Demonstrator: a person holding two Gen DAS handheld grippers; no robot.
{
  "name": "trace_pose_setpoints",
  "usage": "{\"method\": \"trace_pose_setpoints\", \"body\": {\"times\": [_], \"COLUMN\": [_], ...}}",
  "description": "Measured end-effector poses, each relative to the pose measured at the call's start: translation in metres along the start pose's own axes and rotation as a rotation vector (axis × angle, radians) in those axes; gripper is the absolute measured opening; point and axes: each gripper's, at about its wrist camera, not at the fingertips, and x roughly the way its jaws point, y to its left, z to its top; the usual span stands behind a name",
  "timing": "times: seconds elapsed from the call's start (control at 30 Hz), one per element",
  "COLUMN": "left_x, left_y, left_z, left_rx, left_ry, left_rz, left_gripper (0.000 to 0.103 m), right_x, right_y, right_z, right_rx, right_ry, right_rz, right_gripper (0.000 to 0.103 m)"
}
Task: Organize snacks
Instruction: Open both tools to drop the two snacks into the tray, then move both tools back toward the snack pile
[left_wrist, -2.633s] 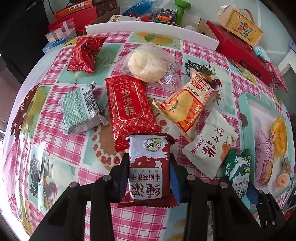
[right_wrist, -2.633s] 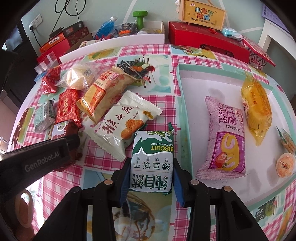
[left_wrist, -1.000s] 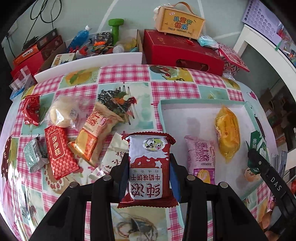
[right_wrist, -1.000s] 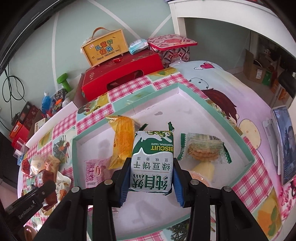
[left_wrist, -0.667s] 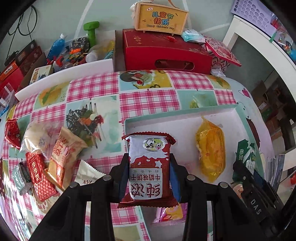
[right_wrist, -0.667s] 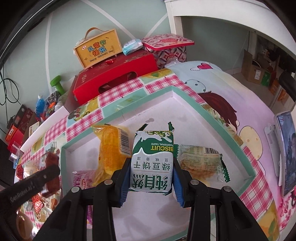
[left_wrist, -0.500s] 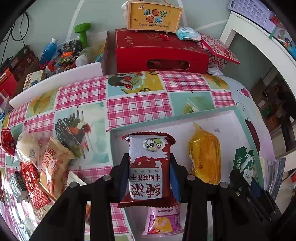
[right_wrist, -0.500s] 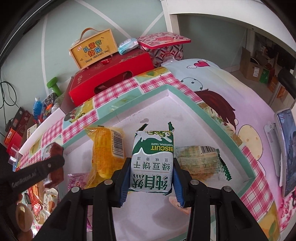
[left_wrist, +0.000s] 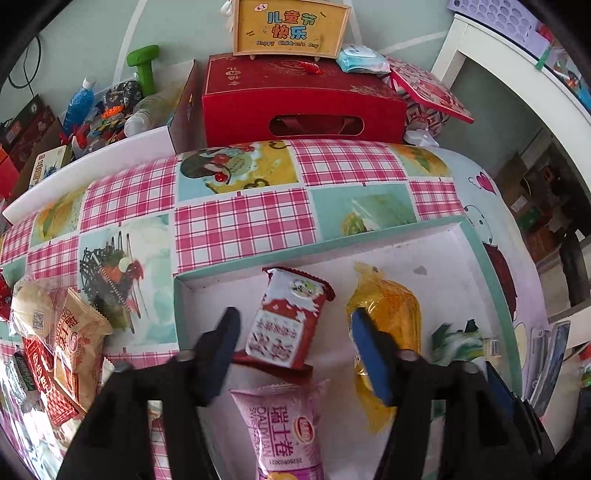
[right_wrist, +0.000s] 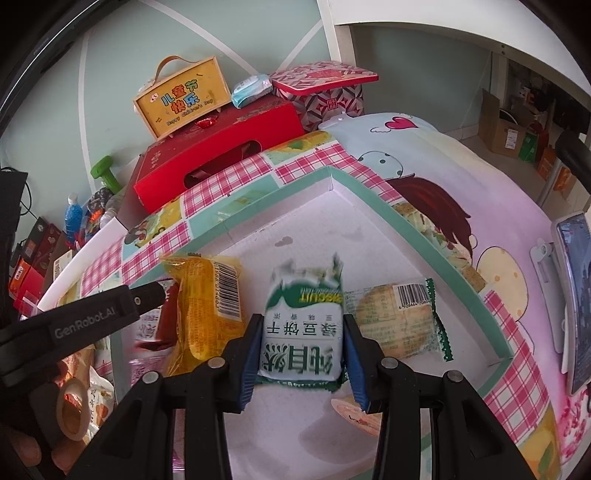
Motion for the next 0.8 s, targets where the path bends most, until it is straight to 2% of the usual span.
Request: {"method": "trace_pose_setpoints", "body": {"times": [0.17,0.23,0.27,0.3,0.37,0.43,0.57,0.63,0.7,0.8], "left_x": [-0.012,-0.016,-0.017,-0.018,-0.020,-0.022,-0.026,-0.027,-0.030,-0.035], "left_y": [0.008,0.015,0.018,0.023,0.030,0.038,0.056,0.064,0.071,0.081], "left_z": [-0.003,-0.005,-0.006,-0.008,-0.011,-0.014,-0.021,-0.024,-0.028,-0.034], "left_rx": [-0.006,-0.020,-0.030,-0.040,-0.057,-0.073,-0.111,-0.127,-0.139,-0.161], "left_ry": [-0.017,-0.018,-0.020,-0.021,-0.022,-0.027,-0.048,-0.053,-0.064,-0.074], "left_rz": [0.035,0.050,0.055,0.061,0.079,0.103,0.131,0.132,0.133,0.128], "left_gripper": [0.069,0.079,0.083,0.084,0.086,0.093,0.096,0.097,0.102,0.102], "right_x": [-0.004,-0.004,-0.004,-0.004,-0.004,-0.004,-0.005,-0.008,-0.010,-0.012], "right_y": [0.002,0.005,0.006,0.008,0.012,0.014,0.017,0.019,0.022,0.026], "right_z": [0.001,0.001,0.001,0.001,0.000,-0.001,-0.002,-0.002,-0.001,-0.002], "right_rx": [-0.010,-0.028,-0.035,-0.043,-0.060,-0.071,-0.080,-0.084,-0.090,-0.093], "right_ry": [-0.002,0.006,0.007,0.007,0.013,0.015,0.000,-0.016,-0.031,-0.043], "right_rz": [0.000,-0.006,-0.010,-0.012,-0.013,-0.010,-0.014,-0.009,0.000,0.014], "right_gripper": [0.045,0.054,0.068,0.075,0.076,0.082,0.103,0.103,0.103,0.103]}}
